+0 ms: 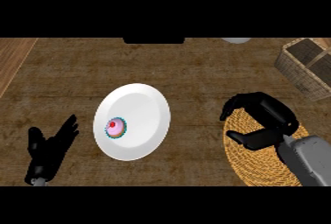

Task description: Pick the eggplant from the placemat and place it in the basket

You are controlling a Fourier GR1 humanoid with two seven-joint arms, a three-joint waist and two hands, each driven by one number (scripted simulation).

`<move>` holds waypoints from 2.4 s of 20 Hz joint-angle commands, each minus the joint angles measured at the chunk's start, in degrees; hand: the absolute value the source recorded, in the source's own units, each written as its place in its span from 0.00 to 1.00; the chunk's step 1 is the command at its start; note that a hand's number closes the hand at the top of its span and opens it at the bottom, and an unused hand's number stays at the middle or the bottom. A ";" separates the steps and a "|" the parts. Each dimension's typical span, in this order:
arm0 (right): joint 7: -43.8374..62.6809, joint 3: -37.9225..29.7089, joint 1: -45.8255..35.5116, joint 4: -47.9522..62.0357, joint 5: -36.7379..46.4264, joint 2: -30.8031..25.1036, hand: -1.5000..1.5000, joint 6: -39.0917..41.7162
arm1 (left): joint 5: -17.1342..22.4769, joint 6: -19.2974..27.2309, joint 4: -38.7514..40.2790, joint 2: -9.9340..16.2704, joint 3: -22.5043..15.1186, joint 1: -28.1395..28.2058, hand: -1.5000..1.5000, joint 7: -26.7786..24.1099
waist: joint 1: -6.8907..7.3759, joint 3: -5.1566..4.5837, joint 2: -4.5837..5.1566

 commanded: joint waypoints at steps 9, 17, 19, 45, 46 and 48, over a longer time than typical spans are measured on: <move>7.53 0.56 -5.44 -10.34 30.76 -18.32 0.00 -8.25 | -2.27 2.60 1.42 -1.96 -1.64 3.82 0.50 1.84 | -1.22 -0.46 -0.63; 11.80 -5.97 -18.69 -8.81 24.96 -35.29 0.00 13.60 | -2.95 1.75 1.93 -3.66 -2.50 2.90 0.50 1.36 | -0.16 -0.46 -0.04; 10.41 -6.36 -21.58 -5.04 23.94 -38.39 0.00 19.96 | -3.50 1.70 0.04 -2.67 -2.52 3.99 0.50 1.73 | 0.79 -0.40 0.07; -3.40 -0.10 -13.58 -1.19 41.06 -35.39 0.00 25.33 | -6.34 -0.06 2.26 -4.46 0.50 5.04 0.50 0.41 | -0.57 -0.20 0.02; 0.52 0.10 -17.21 -0.27 40.56 -31.40 0.00 26.62 | -4.60 -1.44 1.79 -3.97 1.94 3.38 0.50 2.07 | -0.01 -0.26 0.05; 3.54 0.16 -11.18 -5.60 39.82 -29.20 0.00 23.44 | -5.22 0.59 -1.57 -5.63 0.58 4.87 0.50 3.88 | -0.79 -0.24 -0.23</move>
